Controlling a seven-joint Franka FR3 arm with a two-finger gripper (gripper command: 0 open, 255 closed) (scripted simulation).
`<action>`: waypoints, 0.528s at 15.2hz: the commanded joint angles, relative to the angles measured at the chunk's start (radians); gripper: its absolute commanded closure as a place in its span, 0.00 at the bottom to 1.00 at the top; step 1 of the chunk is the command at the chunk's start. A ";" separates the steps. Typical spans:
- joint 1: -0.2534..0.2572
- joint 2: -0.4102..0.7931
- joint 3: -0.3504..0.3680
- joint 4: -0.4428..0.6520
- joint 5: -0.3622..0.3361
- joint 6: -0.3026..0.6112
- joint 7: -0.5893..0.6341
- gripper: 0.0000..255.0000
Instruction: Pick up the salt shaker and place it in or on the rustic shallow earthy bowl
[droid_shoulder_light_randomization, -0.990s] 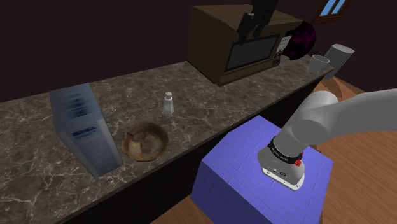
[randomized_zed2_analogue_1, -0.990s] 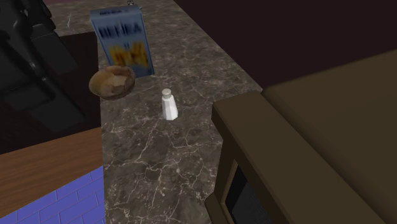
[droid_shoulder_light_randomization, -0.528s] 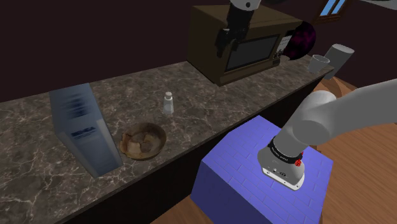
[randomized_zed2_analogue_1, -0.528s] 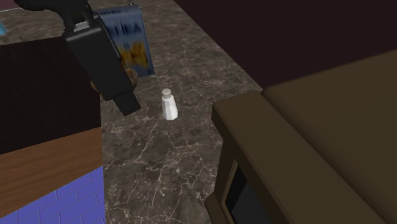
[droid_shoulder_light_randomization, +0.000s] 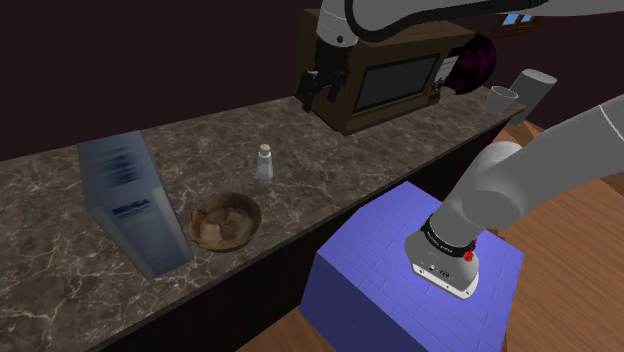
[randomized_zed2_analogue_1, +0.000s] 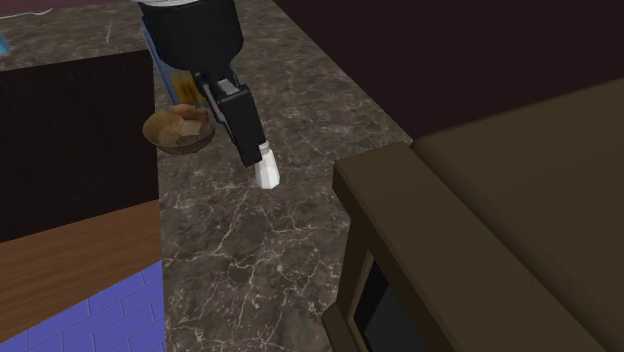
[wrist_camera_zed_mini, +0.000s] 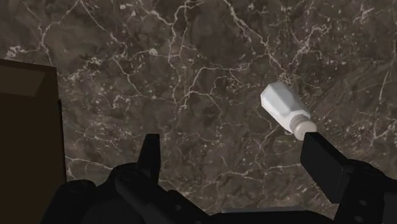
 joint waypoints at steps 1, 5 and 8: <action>0.008 0.059 0.011 0.004 0.015 0.055 0.008 0.00; 0.025 0.190 0.038 0.045 0.038 0.144 0.032 0.00; 0.037 0.292 0.057 0.089 0.050 0.203 0.049 0.00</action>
